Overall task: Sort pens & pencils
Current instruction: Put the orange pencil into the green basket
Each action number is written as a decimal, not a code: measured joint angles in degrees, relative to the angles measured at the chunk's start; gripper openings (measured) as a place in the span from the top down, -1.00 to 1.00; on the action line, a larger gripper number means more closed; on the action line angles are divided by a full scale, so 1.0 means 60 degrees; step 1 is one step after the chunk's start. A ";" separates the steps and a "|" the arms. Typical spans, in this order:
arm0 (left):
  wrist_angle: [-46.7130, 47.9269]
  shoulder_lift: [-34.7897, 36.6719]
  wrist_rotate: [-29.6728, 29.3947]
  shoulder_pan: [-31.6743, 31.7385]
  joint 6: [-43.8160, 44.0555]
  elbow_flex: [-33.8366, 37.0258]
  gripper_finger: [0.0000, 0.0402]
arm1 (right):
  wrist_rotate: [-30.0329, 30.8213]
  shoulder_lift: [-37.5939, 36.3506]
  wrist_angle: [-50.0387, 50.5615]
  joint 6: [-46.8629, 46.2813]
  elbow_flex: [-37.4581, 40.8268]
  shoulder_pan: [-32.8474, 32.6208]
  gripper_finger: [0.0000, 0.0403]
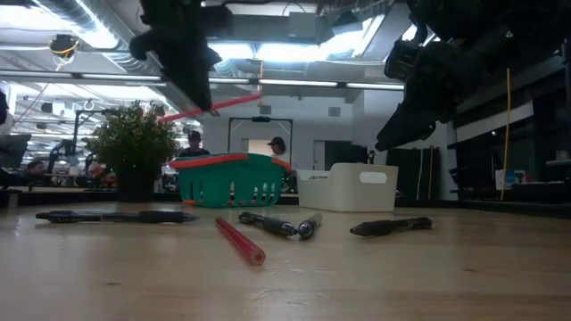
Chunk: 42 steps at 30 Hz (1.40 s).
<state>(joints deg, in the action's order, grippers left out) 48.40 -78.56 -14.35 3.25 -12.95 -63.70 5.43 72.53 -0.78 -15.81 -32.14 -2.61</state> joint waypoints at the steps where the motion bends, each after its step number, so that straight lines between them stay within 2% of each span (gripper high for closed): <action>1: 0.0000 0.0000 0.0000 0.0146 -0.0103 0.0000 0.92 | 0.0000 0.0000 0.0000 0.0000 0.0000 0.0000 0.11; 12: -0.0669 -0.0004 0.0119 0.1811 -0.0962 0.0000 0.92 | 0.0460 0.0000 0.0017 -0.0047 0.0244 0.0000 0.11; 15: -0.0916 -0.0004 0.0444 0.2263 -0.1217 0.0000 0.92 | 0.0539 0.0000 0.0011 -0.0040 0.0244 0.0004 0.11; 24: -0.1611 -0.0007 0.0585 0.3258 -0.1593 0.0000 0.92 | 0.1441 0.0000 0.0003 0.0226 0.0244 0.0004 0.11; 31: -0.2202 -0.0011 0.0110 0.3807 -0.1443 0.0000 0.92 | 0.1642 0.0000 -0.0013 0.0227 0.0244 0.0018 0.11; 42: -0.2215 -0.0472 0.0322 0.4468 -0.1684 -0.0004 0.92 | 0.1676 0.0000 -0.0032 0.0168 0.0244 0.0022 0.11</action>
<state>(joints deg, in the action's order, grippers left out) 35.11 -81.40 -12.42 30.05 -23.05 -63.72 15.49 72.53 -0.97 -14.81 -30.68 -2.48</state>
